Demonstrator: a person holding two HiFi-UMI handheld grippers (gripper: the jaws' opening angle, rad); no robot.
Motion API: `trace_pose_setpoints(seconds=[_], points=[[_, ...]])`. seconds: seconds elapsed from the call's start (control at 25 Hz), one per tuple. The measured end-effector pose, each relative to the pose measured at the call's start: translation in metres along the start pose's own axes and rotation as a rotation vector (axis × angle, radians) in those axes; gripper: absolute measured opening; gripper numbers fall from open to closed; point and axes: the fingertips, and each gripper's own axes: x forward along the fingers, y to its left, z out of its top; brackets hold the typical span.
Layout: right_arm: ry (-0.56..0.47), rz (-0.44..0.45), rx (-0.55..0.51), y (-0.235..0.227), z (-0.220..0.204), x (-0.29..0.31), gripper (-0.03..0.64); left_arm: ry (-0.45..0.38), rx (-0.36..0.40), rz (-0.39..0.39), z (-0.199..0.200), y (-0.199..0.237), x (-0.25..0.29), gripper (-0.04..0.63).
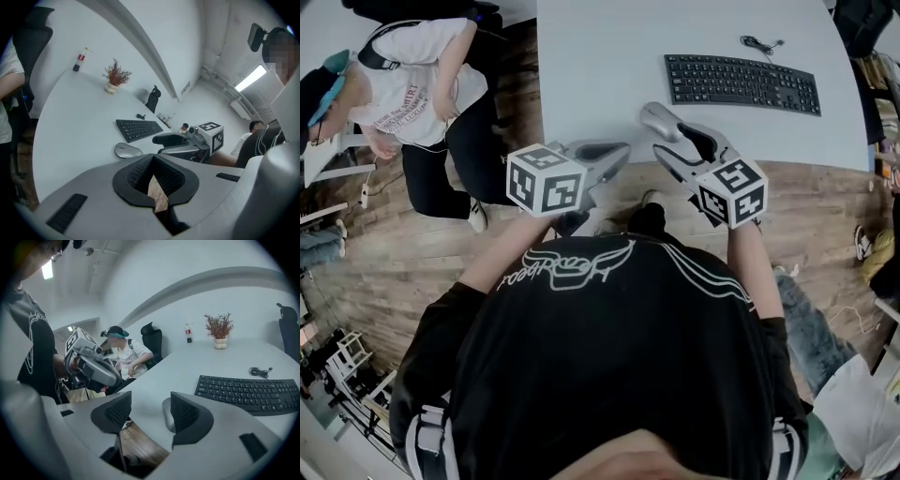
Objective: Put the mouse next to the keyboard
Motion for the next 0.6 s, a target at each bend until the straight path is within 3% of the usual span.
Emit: trace_pose_setpoints(seconds=[0.6], points=[[0.208, -0.034, -0.180, -0.048, -0.042, 0.056, 0.275, -0.025, -0.095, 0.102, 0.007, 0.024, 0.024, 0.006]])
